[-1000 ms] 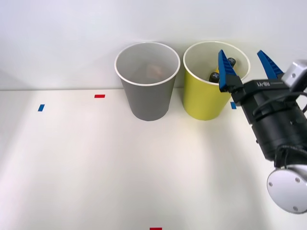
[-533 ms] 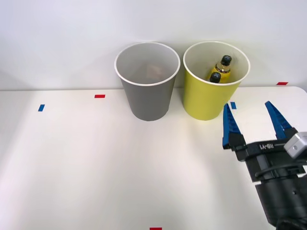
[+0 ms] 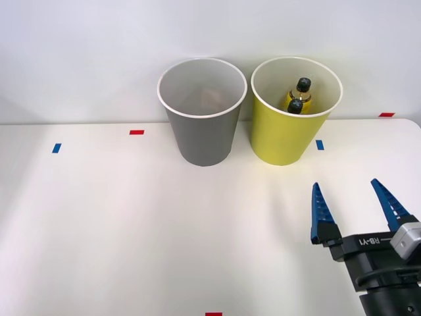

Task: Put cans in the gray bin, plastic bottles in the light green bin

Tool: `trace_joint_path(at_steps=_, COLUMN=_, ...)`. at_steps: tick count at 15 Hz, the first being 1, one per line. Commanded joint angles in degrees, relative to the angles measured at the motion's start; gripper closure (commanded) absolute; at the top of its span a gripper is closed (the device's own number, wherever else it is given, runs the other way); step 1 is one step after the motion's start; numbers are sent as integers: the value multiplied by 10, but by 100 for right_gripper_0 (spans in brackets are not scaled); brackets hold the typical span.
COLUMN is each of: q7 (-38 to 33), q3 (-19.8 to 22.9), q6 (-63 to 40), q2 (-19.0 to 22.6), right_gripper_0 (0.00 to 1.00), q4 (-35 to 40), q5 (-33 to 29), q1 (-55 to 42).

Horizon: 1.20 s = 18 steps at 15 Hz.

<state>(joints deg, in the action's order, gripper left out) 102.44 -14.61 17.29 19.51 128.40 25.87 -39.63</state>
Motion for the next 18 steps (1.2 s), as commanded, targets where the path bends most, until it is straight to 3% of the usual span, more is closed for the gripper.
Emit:
trace_joint_path(at_steps=1, q7=-2, q3=-1, q6=2, q2=-9, right_gripper_0=0, q4=-2, q5=1, q1=-31)
trace_joint_path(at_steps=5, q7=-10, q3=-13, q6=184, q2=-30, right_gripper_0=0, q4=-156, q5=-56, q1=2)
trace_joint_path(at_steps=10, q7=-28, q3=-23, q6=274, q2=-45, right_gripper_0=0, q4=-259, q5=-79, q1=5)
trace_joint_path(at_steps=18, q7=-33, q3=-18, q6=255, q2=-45, right_gripper_0=0, q4=-269, q5=-74, q1=-4)
